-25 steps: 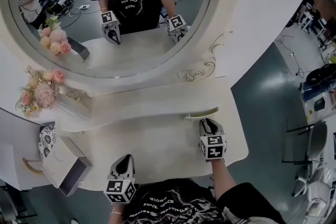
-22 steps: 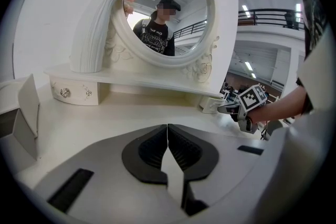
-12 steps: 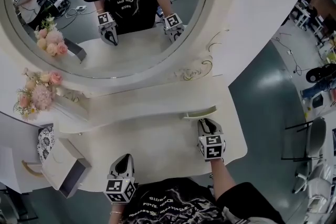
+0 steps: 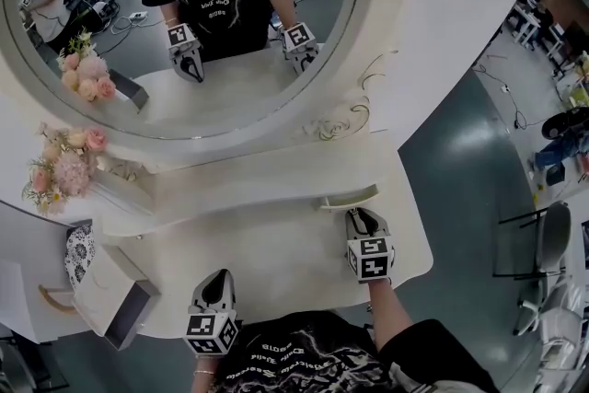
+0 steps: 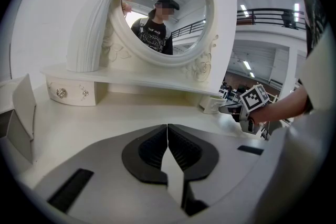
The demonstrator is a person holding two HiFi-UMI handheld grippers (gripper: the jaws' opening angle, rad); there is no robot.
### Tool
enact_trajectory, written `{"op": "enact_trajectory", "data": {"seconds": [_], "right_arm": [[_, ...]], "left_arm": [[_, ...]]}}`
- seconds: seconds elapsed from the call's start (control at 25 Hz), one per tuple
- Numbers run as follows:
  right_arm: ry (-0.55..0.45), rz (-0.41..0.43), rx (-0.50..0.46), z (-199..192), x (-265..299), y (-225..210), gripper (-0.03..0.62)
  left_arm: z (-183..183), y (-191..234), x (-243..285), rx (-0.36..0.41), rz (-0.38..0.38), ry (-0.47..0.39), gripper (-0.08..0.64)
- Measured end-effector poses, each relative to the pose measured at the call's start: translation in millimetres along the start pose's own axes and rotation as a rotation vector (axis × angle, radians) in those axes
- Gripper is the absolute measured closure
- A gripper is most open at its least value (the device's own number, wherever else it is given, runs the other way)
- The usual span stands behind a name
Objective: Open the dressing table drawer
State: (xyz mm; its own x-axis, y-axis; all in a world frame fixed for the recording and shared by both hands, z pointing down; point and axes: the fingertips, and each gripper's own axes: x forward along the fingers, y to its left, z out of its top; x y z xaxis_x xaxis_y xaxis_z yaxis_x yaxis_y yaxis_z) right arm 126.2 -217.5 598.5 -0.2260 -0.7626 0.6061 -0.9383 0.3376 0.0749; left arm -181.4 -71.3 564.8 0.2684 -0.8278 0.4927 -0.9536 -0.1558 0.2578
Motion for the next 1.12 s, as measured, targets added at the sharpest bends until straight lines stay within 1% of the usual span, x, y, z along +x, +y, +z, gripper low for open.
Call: {"op": "enact_trajectory", "data": {"seconds": [0.56, 0.8, 1.12], "right_arm": [[-0.003, -0.005, -0.002, -1.2, -3.3, 0.2, 0.491], [-0.001, -0.005, -0.001, -1.2, -4.1, 0.6, 0.491], [0.002, -0.007, -0.002, -4.1, -6.6, 1.1, 0.491]], "left_arm": [[0.8, 0.5, 4.0, 0.001, -0.009, 0.0, 0.543], [0.1, -0.9, 5.4, 0.017, -0.011, 0.006, 0.543], [0.5, 0.7, 5.4, 0.01, -0.01, 0.003, 0.543]]}}
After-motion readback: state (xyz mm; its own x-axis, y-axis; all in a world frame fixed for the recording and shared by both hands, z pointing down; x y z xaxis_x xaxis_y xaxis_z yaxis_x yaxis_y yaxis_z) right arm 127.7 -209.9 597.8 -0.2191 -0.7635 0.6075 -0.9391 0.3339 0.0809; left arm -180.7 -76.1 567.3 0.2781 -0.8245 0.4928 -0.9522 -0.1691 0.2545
